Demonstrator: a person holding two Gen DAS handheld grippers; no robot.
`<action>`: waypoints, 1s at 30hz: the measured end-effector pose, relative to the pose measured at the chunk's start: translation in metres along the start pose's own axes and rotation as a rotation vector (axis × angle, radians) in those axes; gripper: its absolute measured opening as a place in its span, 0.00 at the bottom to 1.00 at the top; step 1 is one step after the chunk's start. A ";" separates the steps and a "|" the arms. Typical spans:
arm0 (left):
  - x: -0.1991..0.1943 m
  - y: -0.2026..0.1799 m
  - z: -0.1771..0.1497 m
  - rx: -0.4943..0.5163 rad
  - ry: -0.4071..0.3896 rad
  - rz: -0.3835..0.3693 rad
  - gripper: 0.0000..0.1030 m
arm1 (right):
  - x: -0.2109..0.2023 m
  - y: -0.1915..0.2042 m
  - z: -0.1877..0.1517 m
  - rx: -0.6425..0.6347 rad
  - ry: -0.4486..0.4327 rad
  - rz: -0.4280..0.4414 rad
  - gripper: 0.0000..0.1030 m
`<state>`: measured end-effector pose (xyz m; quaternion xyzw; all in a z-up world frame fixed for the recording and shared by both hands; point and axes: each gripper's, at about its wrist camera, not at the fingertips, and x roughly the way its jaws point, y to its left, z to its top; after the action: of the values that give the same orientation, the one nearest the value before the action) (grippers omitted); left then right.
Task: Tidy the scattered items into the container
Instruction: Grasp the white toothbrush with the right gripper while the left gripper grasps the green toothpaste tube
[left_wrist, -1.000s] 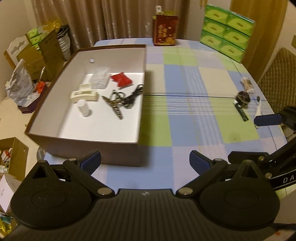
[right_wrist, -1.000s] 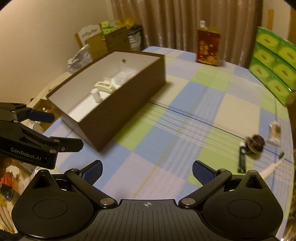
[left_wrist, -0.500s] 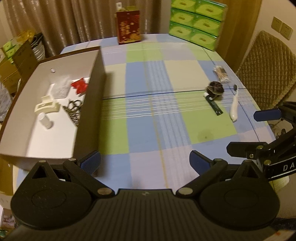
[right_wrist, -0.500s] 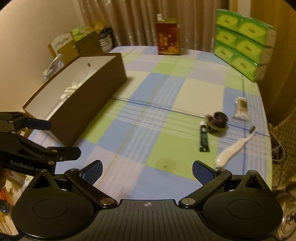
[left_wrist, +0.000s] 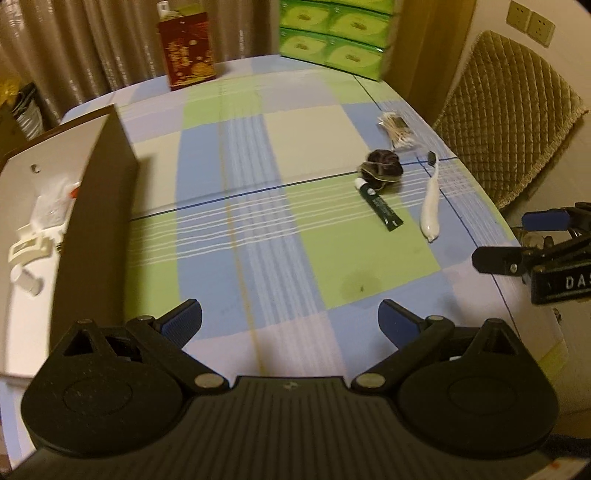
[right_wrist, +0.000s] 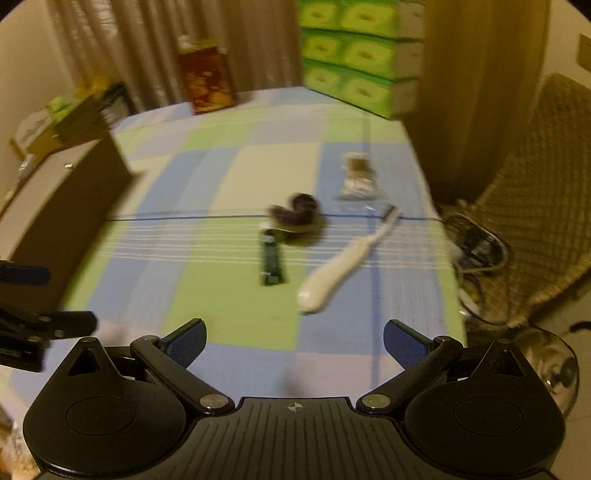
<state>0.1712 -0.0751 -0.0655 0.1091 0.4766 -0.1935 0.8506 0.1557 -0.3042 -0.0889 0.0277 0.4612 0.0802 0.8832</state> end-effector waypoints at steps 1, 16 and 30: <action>0.004 -0.003 0.003 0.006 -0.001 -0.006 0.97 | 0.005 -0.007 0.000 0.009 0.000 -0.015 0.97; 0.094 -0.050 0.054 0.050 -0.012 -0.088 0.79 | 0.077 -0.069 0.036 0.164 0.006 -0.001 0.59; 0.134 -0.048 0.079 0.025 0.024 -0.109 0.71 | 0.123 -0.061 0.055 0.059 0.011 -0.058 0.30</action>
<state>0.2750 -0.1776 -0.1388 0.0959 0.4897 -0.2443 0.8315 0.2768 -0.3425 -0.1651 0.0401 0.4687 0.0411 0.8815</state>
